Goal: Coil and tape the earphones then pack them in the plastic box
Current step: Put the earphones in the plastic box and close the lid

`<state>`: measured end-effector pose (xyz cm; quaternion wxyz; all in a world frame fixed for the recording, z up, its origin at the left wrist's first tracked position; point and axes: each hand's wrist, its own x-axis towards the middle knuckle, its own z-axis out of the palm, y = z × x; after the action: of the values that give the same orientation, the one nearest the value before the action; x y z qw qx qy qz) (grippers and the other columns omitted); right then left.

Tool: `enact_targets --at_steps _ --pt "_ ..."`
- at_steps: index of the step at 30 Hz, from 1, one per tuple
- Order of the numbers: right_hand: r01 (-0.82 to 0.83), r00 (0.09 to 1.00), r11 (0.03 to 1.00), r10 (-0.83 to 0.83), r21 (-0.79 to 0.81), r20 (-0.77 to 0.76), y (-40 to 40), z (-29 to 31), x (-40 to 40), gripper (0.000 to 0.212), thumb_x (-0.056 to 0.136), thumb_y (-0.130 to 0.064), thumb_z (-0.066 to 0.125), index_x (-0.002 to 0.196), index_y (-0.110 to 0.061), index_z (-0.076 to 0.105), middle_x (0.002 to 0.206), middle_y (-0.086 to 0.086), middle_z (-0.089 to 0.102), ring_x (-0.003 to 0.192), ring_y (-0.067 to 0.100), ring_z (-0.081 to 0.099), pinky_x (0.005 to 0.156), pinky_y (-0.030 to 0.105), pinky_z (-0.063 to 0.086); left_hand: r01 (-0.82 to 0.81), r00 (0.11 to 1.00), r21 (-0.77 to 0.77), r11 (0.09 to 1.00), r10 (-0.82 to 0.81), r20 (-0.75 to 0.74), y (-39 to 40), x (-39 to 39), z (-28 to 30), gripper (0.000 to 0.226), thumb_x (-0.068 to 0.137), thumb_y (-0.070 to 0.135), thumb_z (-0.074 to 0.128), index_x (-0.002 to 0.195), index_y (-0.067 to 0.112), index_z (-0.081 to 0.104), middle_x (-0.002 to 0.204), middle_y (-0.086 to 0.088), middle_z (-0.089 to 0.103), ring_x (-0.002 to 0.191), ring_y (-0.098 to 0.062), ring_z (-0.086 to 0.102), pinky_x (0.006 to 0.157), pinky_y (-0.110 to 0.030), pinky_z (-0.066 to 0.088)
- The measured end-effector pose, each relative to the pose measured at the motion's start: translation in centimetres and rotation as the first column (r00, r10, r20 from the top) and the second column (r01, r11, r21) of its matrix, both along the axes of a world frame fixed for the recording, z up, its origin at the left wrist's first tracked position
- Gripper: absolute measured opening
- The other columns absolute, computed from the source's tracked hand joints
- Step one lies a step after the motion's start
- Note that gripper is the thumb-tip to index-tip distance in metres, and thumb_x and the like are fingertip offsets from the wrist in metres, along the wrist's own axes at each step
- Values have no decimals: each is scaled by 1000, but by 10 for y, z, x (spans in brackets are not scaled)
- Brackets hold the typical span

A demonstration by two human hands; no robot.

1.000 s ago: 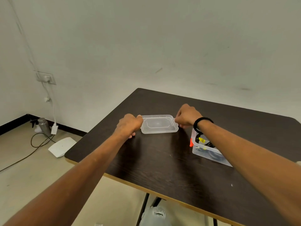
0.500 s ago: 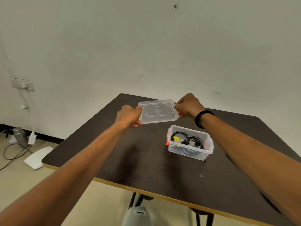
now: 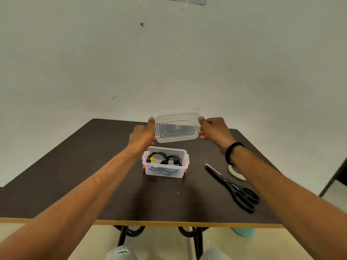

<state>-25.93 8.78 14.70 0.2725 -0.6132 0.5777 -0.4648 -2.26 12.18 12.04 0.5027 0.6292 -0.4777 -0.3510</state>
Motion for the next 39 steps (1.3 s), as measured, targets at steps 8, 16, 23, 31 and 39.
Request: enact_targets --at_steps 8,16,23,31,39 --pt "-68 995 998 69 -16 76 29 -45 -5 68 80 -76 71 122 -22 71 115 -5 77 107 12 74 99 45 61 -77 990 -44 996 82 111 15 -2 -16 61 96 71 50 84 12 60 92 1 70 86 -19 65 91 -44 55" --pt "-174 974 983 164 -51 -158 53 -78 -3 57 90 -58 75 137 -26 69 132 -9 73 117 5 68 98 26 55 -91 961 -113 989 117 252 32 15 -52 47 95 57 65 115 15 69 108 1 73 103 -17 69 90 -32 55" --pt "-178 963 984 173 -8 -206 61 -101 -2 62 90 -58 73 143 -27 66 142 -5 68 124 11 65 103 34 55 -140 963 -117 983 162 213 36 18 -73 25 92 42 74 104 21 76 100 6 76 100 -13 72 99 -40 59" --pt "-146 974 989 139 -27 -182 68 -103 -2 46 92 -59 70 126 -29 75 126 -16 71 107 -1 66 88 21 51 -213 951 -67 975 222 216 31 17 -76 15 92 34 75 98 21 77 92 6 75 92 -14 72 91 -43 62" --pt "-141 967 954 76 264 241 48 -104 9 27 97 -37 75 109 -12 74 106 8 80 100 22 77 91 38 64 12 959 248 969 60 -278 24 26 -62 22 90 15 75 110 7 71 114 -19 75 100 -28 74 92 -44 61"
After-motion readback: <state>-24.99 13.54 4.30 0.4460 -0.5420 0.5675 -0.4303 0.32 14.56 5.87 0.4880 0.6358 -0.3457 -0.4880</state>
